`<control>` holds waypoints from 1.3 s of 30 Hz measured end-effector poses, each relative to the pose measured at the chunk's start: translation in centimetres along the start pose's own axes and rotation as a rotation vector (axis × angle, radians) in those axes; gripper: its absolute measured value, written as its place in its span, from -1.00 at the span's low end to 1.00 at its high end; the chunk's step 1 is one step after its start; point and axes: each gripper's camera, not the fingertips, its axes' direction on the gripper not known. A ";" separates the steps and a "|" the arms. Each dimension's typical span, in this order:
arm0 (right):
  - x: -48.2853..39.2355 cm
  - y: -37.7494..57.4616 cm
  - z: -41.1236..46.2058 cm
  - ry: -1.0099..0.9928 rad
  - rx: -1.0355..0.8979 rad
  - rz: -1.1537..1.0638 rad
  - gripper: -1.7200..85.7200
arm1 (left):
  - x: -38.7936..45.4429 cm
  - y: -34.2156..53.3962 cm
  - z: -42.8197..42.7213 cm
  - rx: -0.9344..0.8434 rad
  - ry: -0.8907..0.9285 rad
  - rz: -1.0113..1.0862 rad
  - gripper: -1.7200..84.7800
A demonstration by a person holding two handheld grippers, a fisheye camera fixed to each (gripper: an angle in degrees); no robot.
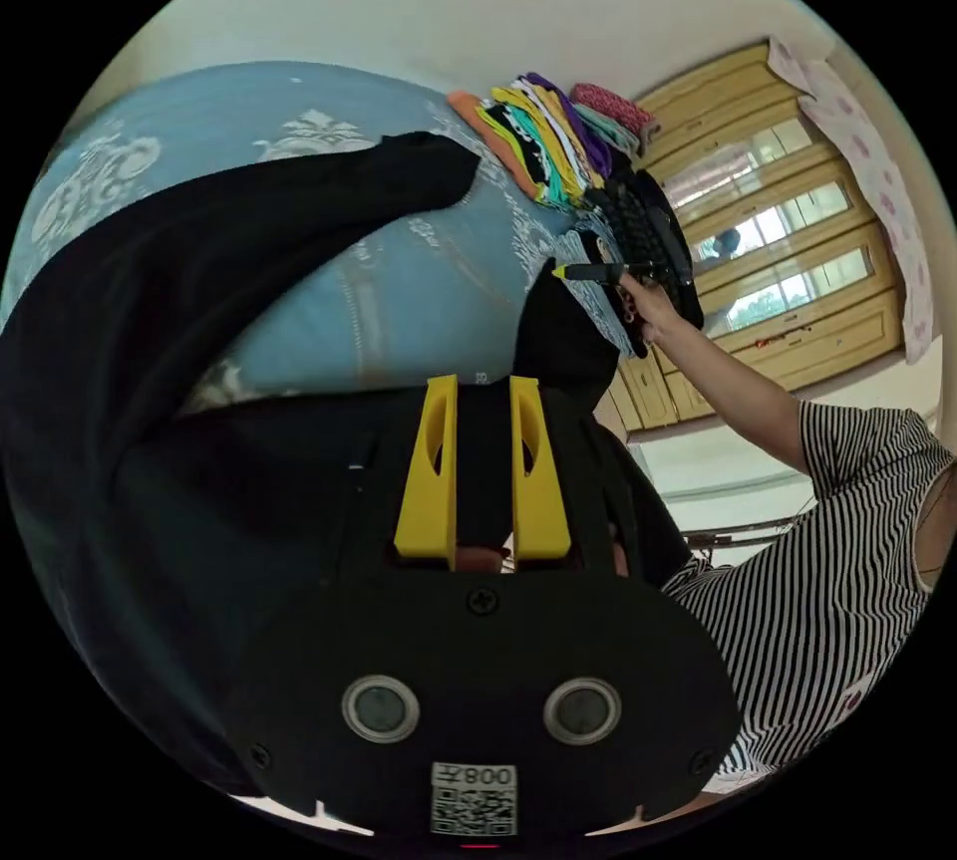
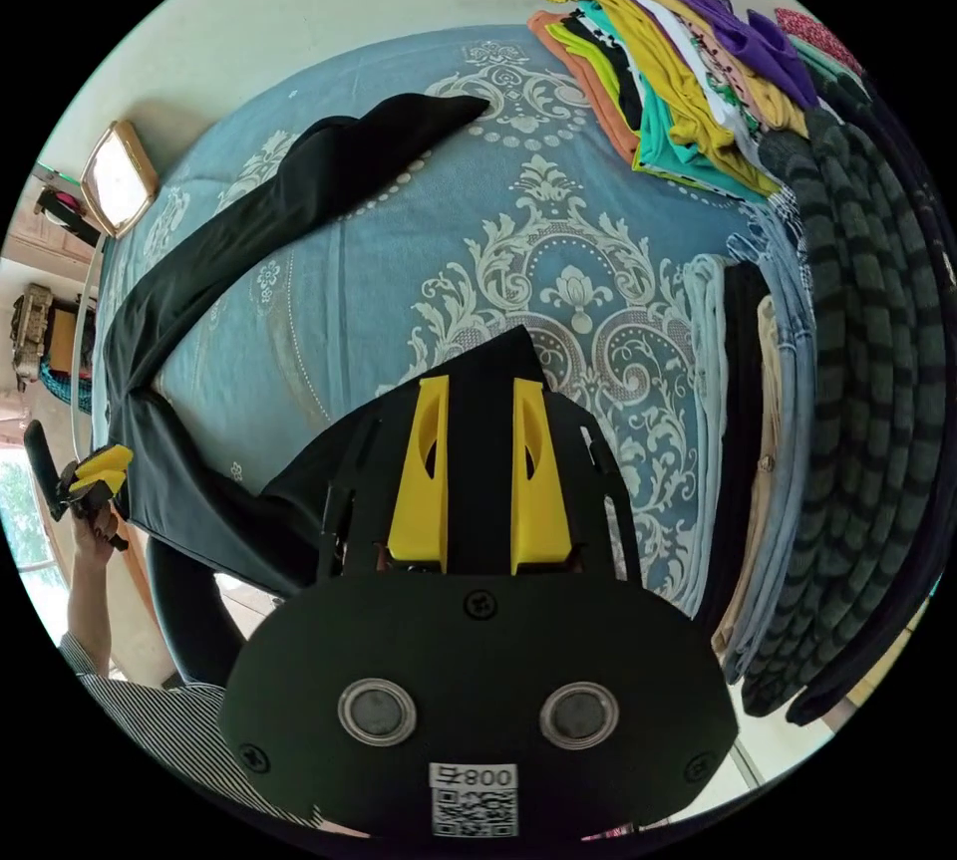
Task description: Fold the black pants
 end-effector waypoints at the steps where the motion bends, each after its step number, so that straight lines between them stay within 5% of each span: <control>1: -0.6 -0.7 1.1 0.014 -0.022 -0.007 -0.75 | 0.4 -1.1 1.4 -0.031 0.011 0.021 -0.77; 6: -2.3 -0.3 2.8 0.017 -0.015 -0.021 -0.90 | 4.4 -5.6 11.9 -0.355 -0.195 0.233 -0.83; 13: 0.6 2.8 -2.1 -0.102 0.152 0.054 -0.95 | 6.8 -7.2 11.3 -0.160 -0.169 0.272 -0.90; 16: 2.9 3.5 -5.6 -0.114 0.268 0.116 -0.94 | 8.0 -9.4 11.1 -0.069 -0.290 0.304 -0.89; 23: 2.3 1.0 -2.8 0.054 0.159 0.130 -0.91 | 5.2 -10.5 11.2 -0.027 -0.229 0.122 -0.82; 29: 0.5 8.3 -0.5 0.056 0.085 0.030 -0.84 | 5.6 -2.1 10.8 -0.169 -0.315 0.131 -0.75; 39: 5.8 15.7 7.2 0.024 -0.038 0.277 -0.74 | 6.2 3.4 12.9 -0.320 -0.452 0.087 -0.82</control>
